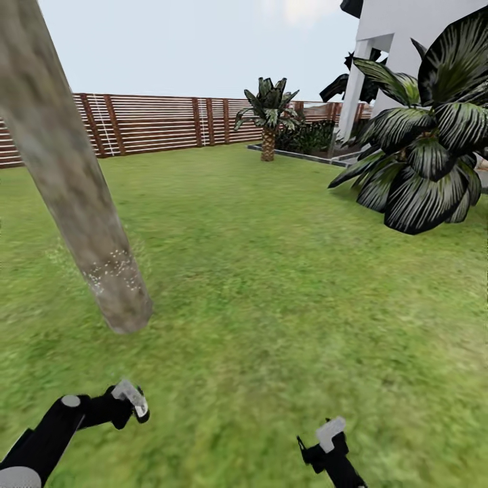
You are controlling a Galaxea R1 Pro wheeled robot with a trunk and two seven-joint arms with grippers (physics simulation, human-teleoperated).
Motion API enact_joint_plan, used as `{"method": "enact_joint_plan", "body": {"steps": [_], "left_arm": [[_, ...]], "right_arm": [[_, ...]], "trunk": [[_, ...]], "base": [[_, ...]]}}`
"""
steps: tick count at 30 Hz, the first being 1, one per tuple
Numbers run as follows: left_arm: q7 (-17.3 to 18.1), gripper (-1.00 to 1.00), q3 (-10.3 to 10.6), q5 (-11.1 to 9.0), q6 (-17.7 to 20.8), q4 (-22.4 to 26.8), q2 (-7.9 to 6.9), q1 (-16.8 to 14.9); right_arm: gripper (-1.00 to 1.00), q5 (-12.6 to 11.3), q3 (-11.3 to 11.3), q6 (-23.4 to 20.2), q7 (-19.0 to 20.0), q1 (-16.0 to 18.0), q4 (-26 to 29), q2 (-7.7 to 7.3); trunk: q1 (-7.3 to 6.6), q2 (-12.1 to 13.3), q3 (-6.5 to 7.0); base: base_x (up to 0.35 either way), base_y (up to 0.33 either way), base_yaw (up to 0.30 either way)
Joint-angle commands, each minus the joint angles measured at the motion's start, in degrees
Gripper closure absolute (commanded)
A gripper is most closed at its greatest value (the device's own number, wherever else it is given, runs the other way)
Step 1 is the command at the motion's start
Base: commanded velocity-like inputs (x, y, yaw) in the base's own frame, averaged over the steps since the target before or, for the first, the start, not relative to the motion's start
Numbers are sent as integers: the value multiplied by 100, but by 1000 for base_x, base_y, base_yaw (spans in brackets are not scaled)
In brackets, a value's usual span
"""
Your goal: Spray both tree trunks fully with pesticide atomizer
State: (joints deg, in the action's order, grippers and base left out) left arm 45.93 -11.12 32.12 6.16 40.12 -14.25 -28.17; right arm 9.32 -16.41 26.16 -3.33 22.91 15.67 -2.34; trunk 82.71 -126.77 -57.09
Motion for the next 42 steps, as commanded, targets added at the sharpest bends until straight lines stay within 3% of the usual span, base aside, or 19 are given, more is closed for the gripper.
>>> {"method": "enact_joint_plan", "body": {"steps": [1,5,7,9,13,16,17,18,21,24,27,30,34,42], "left_arm": [[318,100,-13,227,-54,-2,-6,-17],[1100,100,2,920,-160,-15,13,-34],[1343,100,4,1072,-169,5,49,-45],[1450,100,139,1120,-175,54,68,-30],[1431,100,619,1128,-174,68,106,-23],[1408,100,736,1145,-170,36,177,-16],[1405,100,825,1150,-165,21,204,-17],[1403,100,982,1154,-161,9,225,-15],[1395,100,1294,1140,-134,-1,280,-21],[1393,100,1397,1162,-126,-4,593,-42],[1386,100,1420,1172,-129,2,750,-43],[1342,100,1595,1438,-117,4,960,-53],[1158,100,1628,1610,-123,25,1185,-57],[1156,100,1637,1638,-140,83,1426,-58]], "right_arm": [[-100,183,-9,-224,362,31,133,-2],[-100,315,-21,-549,1894,377,614,-49],[-100,393,-27,-570,2647,540,671,-54],[-100,709,-29,-576,3400,626,715,-56],[-100,816,-29,-588,3595,643,924,-51],[-100,870,-42,-793,3618,644,1069,-19],[-100,988,-44,-855,3687,644,1132,-7],[100,1165,-46,-893,3891,644,1192,2],[100,1335,-47,-935,4272,644,1460,19],[100,1360,-50,-949,4392,644,1685,62],[100,1369,-49,-954,4778,644,1853,140],[100,1366,-54,-957,4884,644,1994,249],[100,1378,-56,-963,5104,644,2009,450],[100,1380,-56,-964,5184,646,2054,471]], "trunk": [[-4,-2,-5],[-4,-2,-5],[-4,-2,-5],[-4,-2,-5],[-4,-2,-5],[-4,-2,-5],[-4,-2,-5],[-4,-2,-5],[-4,-2,-5],[-4,-2,-5],[-4,-2,-5],[-4,-2,-5],[-4,-2,-5],[-4,-2,-5]], "base": [[-231,0,0],[-92,0,0],[-10,0,0],[-2,0,0],[0,0,0],[0,0,0],[0,0,0],[0,0,0],[0,0,0],[0,0,0],[0,0,0],[0,0,0],[0,0,0],[0,0,0]]}}
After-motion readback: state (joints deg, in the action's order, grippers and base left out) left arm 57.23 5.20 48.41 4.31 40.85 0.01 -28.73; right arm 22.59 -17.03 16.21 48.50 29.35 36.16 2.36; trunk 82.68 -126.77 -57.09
